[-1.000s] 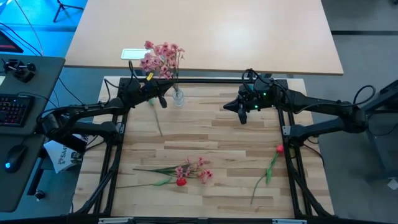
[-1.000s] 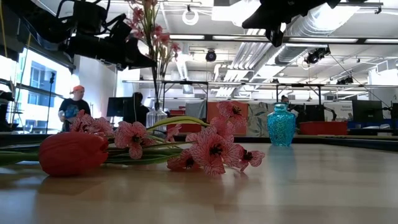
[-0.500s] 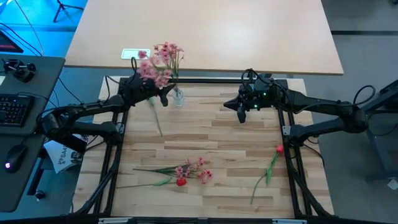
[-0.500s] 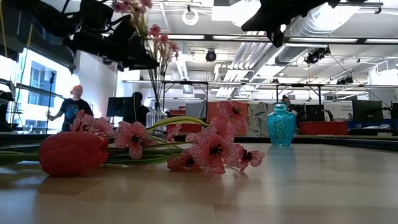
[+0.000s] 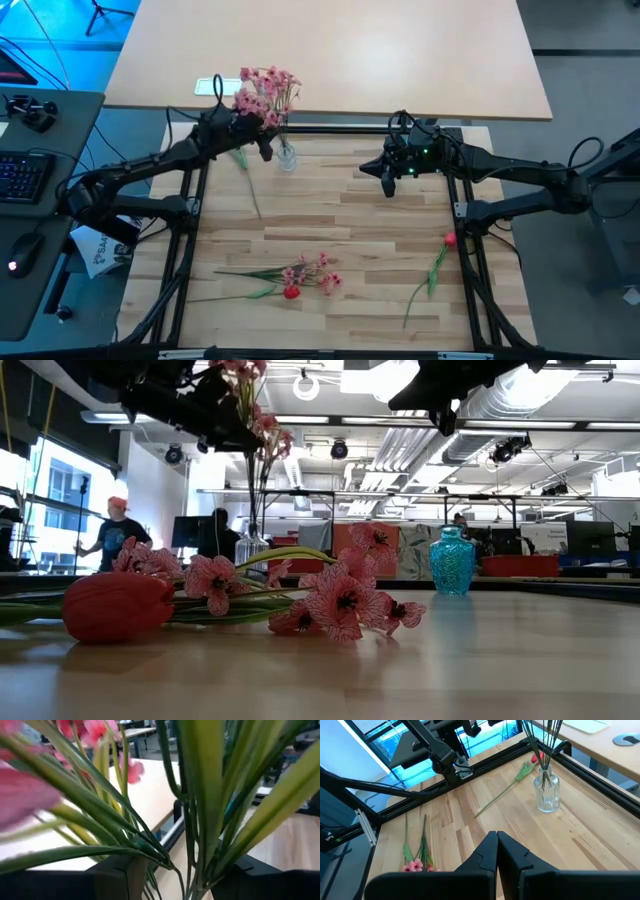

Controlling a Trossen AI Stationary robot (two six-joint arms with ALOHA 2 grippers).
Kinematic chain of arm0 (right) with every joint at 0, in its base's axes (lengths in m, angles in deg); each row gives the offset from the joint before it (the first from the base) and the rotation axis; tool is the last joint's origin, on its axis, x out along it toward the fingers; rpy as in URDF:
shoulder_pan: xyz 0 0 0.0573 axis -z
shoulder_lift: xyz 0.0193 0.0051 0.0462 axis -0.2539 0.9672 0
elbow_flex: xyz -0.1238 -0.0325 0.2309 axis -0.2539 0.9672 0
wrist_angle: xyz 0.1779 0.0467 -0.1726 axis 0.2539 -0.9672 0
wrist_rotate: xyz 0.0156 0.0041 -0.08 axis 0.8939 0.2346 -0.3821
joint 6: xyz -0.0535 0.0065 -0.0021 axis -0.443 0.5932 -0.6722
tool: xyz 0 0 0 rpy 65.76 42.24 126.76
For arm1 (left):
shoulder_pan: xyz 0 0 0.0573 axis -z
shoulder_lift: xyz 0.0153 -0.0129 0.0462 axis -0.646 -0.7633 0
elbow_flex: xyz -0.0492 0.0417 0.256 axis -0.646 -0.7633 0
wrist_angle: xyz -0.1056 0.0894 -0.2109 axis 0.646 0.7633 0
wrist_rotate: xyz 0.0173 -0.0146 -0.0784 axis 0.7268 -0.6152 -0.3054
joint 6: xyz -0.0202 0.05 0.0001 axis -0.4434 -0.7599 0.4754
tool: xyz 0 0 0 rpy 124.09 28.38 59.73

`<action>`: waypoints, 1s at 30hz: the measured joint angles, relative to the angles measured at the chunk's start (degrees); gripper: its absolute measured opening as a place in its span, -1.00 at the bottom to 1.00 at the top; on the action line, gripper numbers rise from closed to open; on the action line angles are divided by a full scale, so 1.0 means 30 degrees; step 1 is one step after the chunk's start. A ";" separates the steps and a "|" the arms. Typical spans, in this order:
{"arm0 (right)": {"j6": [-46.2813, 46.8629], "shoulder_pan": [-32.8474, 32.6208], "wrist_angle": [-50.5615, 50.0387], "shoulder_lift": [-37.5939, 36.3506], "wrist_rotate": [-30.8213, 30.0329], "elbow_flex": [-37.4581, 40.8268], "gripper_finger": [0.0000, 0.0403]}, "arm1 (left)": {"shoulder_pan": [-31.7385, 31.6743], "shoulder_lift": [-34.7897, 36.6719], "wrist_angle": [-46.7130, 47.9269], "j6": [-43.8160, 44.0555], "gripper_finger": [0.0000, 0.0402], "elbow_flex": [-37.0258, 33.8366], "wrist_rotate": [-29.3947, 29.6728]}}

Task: Sort flowers into vase by color
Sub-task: Put the top pink flower into the transparent vase

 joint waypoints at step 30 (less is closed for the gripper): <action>0.2648 0.0002 0.7919 0.2349 -0.1190 -0.0029 -1.00 | -0.0247 -0.2957 0.8008 -0.0712 -0.20 0.6943 0.1016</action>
